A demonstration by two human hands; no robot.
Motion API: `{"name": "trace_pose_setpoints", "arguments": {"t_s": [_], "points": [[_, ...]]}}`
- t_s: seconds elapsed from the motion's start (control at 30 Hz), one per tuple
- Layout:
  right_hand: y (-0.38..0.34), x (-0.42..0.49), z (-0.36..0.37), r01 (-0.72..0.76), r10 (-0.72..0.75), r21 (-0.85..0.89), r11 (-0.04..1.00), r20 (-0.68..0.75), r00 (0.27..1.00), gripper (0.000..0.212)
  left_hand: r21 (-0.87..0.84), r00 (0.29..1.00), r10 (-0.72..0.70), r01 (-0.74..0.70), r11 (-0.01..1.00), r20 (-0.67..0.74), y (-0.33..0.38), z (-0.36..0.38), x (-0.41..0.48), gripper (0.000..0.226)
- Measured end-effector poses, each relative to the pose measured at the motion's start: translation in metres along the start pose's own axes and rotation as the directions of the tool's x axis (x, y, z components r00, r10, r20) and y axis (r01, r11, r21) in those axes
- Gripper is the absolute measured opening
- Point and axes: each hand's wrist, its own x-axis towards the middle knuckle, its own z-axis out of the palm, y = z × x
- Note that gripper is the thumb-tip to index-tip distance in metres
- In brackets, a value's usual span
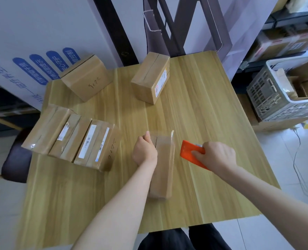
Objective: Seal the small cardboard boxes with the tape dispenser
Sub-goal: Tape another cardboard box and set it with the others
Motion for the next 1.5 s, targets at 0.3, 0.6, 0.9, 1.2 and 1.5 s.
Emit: {"name": "trace_pose_setpoints", "arguments": {"t_s": [0.3, 0.6, 0.9, 1.2, 1.5], "points": [[0.023, 0.017, -0.043, -0.095, 0.114, 0.139, 0.986, -0.131, 0.985, 0.044, -0.506, 0.995, -0.097, 0.065, 0.86, -0.038, 0.036, 0.007, -0.035, 0.052], [0.041, 0.01, -0.053, -0.142, 0.177, 0.215, 0.966, -0.153, 0.972, 0.044, 0.206, 0.248, 0.877, -0.963, 0.175, 0.412, 0.028, 0.009, -0.018, 0.031], [0.003, 0.004, -0.051, -0.099, 0.176, 0.39, 0.915, -0.167, 0.97, 0.045, 0.365, 0.781, 0.619, -0.603, 0.71, 0.086, 0.024, -0.003, -0.021, 0.033], [-0.054, 0.014, -0.027, -0.132, 0.187, 0.448, 0.884, -0.08, 0.979, 0.052, -0.191, 0.78, 0.608, -0.626, 0.756, -0.148, -0.033, -0.027, 0.0, 0.033], [-0.062, 0.019, -0.021, -0.143, 0.203, 0.372, 0.917, -0.126, 0.971, 0.052, -0.554, 0.848, 0.45, -0.24, 0.797, 0.281, -0.044, -0.021, 0.001, 0.048]]}}
